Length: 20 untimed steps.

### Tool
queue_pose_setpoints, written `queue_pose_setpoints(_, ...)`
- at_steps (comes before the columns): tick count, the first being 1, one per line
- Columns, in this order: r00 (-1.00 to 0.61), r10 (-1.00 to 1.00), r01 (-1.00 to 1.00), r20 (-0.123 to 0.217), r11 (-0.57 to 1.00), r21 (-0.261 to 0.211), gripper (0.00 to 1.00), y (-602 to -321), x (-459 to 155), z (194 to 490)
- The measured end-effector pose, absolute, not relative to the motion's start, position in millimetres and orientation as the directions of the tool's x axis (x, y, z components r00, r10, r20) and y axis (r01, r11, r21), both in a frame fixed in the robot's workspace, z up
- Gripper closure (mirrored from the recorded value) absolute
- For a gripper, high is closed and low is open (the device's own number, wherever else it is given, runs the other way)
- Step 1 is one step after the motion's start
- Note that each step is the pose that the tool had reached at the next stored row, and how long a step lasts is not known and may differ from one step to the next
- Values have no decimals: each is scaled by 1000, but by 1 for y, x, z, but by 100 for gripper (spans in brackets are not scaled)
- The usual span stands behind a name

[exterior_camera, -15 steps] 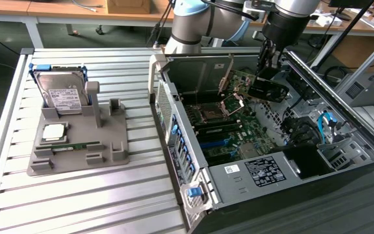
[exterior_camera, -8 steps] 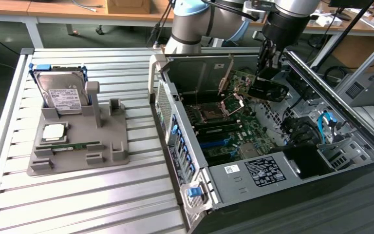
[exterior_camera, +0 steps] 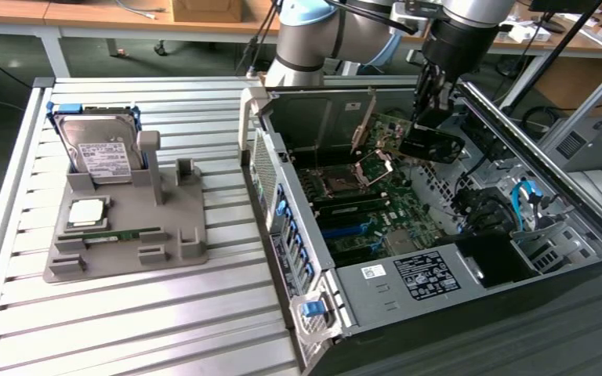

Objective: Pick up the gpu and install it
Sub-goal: 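Insert the gpu into the slot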

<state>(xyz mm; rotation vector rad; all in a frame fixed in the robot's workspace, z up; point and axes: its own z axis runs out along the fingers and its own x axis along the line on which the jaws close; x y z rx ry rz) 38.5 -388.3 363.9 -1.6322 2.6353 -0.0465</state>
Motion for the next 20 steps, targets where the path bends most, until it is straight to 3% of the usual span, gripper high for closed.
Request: queue_pose_setpoints(20, -392, -920, -918, -16, 393, -49, 73, -388, 39, 364)
